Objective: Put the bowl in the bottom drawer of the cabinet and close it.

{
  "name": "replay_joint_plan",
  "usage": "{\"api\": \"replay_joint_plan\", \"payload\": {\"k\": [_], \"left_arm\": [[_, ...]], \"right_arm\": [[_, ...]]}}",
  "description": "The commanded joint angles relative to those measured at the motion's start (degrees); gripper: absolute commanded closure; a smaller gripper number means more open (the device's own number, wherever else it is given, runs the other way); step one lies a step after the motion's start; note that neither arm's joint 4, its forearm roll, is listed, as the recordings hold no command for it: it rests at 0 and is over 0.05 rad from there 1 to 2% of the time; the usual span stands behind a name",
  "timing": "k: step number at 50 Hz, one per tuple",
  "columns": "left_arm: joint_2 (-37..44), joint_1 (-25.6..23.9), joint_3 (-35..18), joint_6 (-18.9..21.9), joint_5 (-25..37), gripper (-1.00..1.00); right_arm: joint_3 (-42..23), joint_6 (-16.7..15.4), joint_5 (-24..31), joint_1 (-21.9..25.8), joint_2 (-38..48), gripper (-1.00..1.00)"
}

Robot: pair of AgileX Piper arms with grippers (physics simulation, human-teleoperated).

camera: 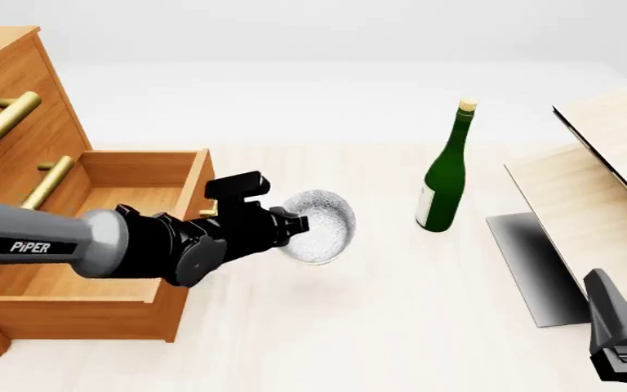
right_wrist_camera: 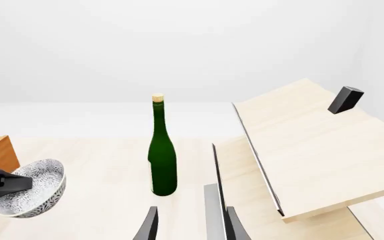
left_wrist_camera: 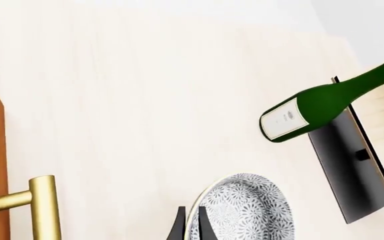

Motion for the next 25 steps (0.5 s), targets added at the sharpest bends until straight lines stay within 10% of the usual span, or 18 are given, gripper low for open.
{"api": "replay_joint_plan", "payload": {"k": [1,25], "left_arm": [[-3.6,0.2,1.2,1.2,0.1,1.0],[-12.0,2.6,3.4,6.0,3.0,1.0]], "right_arm": [[0.0,0.0,0.0,0.0,0.0,-1.0],[0.0,0.0,0.0,0.0,0.0,-1.0]]}}
